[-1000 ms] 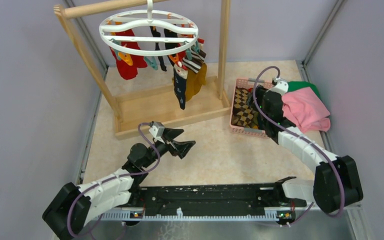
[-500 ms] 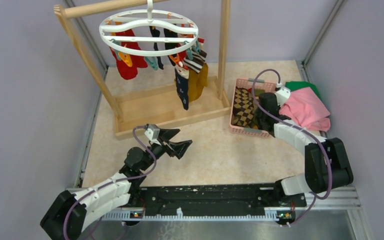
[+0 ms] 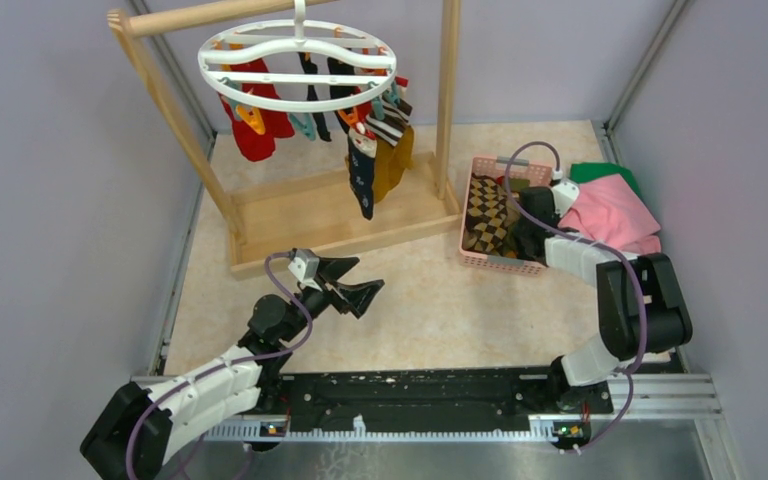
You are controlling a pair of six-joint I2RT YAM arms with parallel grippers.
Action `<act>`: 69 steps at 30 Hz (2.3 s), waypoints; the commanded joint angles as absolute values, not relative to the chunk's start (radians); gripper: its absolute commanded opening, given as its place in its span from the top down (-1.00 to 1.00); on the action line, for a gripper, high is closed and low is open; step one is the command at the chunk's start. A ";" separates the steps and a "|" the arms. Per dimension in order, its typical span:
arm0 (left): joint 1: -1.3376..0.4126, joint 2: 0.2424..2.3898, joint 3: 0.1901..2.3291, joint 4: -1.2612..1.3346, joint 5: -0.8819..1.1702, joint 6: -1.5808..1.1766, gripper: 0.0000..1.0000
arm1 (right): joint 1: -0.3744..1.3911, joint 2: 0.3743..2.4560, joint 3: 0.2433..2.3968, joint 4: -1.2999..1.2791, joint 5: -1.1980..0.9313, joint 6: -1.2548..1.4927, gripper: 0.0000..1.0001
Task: Clip the socks to the hanger
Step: Pick up the sock from the bin.
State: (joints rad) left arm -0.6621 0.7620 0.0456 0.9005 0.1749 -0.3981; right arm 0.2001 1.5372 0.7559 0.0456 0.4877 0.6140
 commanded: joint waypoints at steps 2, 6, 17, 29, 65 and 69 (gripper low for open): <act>-0.660 0.770 0.043 0.938 0.189 -0.392 -0.98 | 0.178 1.540 0.776 0.127 0.400 0.615 0.55; -0.660 0.772 0.042 0.938 0.195 -0.393 -0.98 | 0.164 1.524 0.769 0.144 0.380 0.605 0.84; -0.660 0.760 0.042 0.945 0.223 -0.390 -0.98 | 0.160 1.293 0.688 0.230 0.395 0.545 1.00; -0.660 0.787 0.046 0.976 0.252 -0.399 -0.98 | 0.160 1.337 0.752 0.096 0.371 0.525 -0.18; -0.660 0.791 0.065 0.961 0.280 -0.412 -0.98 | 0.138 1.096 0.602 0.369 0.141 0.430 1.00; -0.660 0.793 0.064 0.965 0.290 -0.413 -0.98 | 0.138 1.016 0.497 0.594 -0.116 0.370 1.00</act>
State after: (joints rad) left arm -0.6621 0.7895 0.0429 0.9054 0.2600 -0.4023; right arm 0.1452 1.0973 0.5755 0.3542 0.1509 0.4545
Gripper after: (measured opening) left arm 0.988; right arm 0.018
